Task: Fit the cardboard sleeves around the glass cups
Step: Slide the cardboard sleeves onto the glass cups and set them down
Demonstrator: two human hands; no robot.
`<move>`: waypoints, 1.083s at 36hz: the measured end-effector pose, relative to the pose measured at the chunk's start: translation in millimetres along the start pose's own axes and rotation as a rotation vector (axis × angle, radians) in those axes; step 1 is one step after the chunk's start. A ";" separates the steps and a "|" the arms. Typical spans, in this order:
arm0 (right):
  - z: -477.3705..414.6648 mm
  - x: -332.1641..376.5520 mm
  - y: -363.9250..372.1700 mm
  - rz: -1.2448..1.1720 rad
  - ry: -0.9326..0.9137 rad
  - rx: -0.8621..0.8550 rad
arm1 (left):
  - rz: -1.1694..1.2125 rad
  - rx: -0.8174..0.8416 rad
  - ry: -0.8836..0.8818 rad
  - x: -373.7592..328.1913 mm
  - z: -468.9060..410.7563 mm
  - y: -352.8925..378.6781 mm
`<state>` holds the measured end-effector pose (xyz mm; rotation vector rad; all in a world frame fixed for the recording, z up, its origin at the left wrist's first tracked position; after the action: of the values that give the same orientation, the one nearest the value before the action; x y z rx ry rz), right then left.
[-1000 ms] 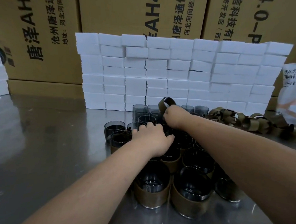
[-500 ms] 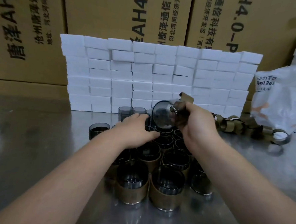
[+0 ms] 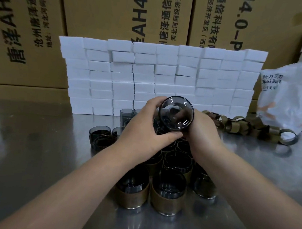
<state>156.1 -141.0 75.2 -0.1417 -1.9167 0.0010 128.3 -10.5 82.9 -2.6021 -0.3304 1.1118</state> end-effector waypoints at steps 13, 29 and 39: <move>-1.4 27.1 -25.3 0.495 -0.227 -0.199 | -0.181 -0.200 -0.024 7.7 -9.7 -22.4; 27.3 52.3 3.8 0.576 -0.556 -0.132 | -0.264 -0.287 0.047 5.3 -10.1 -26.5; 31.4 50.2 15.1 0.223 -0.480 0.106 | -0.428 -0.371 0.239 -12.4 -0.2 -27.3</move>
<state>111.2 -118.9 110.3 -0.3050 -2.3624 0.3104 117.5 10.9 100.8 -2.7368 -1.0631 0.6326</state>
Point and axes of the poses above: each hand's wrist, its own z-axis away from the middle knuckle, its own y-axis out of the palm, x = y × z, the point moved 5 cm from there along -z, towards the middle knuckle, and after that the axes turned 9 degrees about z, right-handed, at the moved point
